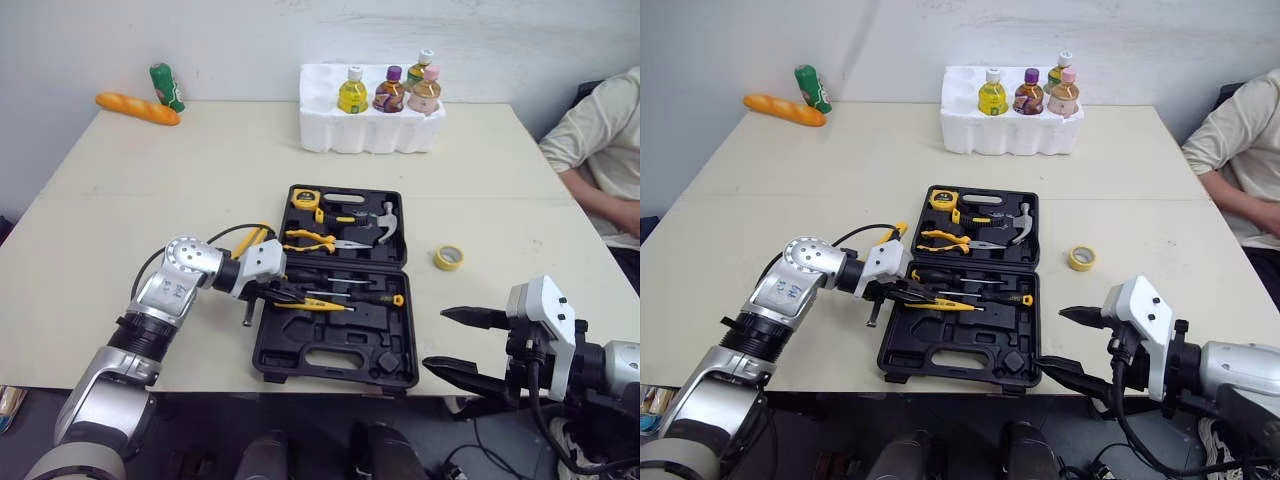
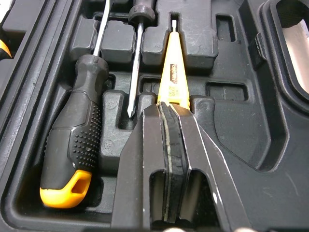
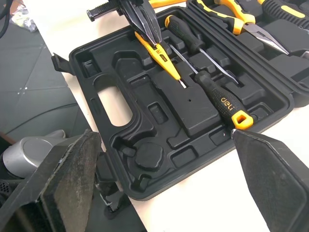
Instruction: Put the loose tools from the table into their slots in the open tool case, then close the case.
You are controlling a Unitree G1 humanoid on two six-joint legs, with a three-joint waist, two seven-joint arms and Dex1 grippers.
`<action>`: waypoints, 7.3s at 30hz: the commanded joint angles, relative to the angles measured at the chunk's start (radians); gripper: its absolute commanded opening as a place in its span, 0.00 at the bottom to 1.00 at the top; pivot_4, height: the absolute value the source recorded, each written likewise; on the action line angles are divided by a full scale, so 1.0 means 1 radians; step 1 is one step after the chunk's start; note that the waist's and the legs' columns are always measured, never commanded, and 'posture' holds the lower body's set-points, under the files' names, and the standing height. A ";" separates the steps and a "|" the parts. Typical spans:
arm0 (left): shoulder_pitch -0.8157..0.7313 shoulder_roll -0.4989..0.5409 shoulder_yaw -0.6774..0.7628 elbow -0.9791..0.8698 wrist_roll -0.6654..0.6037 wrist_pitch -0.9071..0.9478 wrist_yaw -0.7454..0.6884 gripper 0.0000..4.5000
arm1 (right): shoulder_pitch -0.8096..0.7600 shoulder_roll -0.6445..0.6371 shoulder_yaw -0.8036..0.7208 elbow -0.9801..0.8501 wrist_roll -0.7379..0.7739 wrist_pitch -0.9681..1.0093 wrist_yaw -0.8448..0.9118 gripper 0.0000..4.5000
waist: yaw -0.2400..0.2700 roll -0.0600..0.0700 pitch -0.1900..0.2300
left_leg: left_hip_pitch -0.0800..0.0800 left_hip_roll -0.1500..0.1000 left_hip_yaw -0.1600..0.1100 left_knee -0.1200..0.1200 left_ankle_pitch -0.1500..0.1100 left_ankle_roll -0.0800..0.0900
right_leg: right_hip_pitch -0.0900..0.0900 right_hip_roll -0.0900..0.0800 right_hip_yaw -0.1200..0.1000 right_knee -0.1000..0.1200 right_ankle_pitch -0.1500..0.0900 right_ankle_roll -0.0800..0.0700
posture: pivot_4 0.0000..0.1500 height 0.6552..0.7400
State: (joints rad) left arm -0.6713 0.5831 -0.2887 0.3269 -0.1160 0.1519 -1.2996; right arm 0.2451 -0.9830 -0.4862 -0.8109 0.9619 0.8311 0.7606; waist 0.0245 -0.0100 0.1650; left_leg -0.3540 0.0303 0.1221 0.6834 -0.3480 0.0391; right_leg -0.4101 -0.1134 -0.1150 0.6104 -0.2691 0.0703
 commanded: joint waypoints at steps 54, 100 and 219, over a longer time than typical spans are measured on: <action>0.373 0.161 0.643 -0.368 -0.275 0.577 0.769 1.00 | -0.119 -0.018 -0.272 0.426 -0.239 -0.119 0.092 1.00 | -0.003 0.006 0.012 | -0.015 0.000 0.001 -0.005 0.002 -0.017 | -0.019 -0.002 -0.001 0.003 -0.001 -0.001 | 1.00 0.96; -0.135 0.161 -0.166 -0.430 -0.105 0.479 -0.036 0.33 | 0.233 0.044 -0.347 -0.114 0.043 -0.038 0.118 1.00 | 0.015 -0.004 0.017 | -0.019 -0.001 0.001 0.000 0.005 -0.006 | -0.016 0.003 -0.001 -0.002 0.001 0.003 | 1.00 0.96; 0.126 0.063 0.303 -0.235 -0.272 0.356 0.123 0.76 | 0.206 -0.001 -0.221 0.250 -0.292 -0.121 0.145 1.00 | 0.000 0.004 0.009 | -0.013 0.000 -0.004 -0.001 0.001 -0.003 | -0.009 -0.001 -0.007 -0.005 -0.001 0.001 | 1.00 0.96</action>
State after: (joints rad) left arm -0.5390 0.6313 -0.0690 0.1136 -0.3410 0.4976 -1.2101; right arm 0.4683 -0.9732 -0.6363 -0.6037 0.6847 0.7399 0.8830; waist 0.0241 -0.0060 0.1738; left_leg -0.3683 0.0300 0.1184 0.6829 -0.3469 0.0355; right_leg -0.4195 -0.1141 -0.1220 0.6051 -0.2696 0.0719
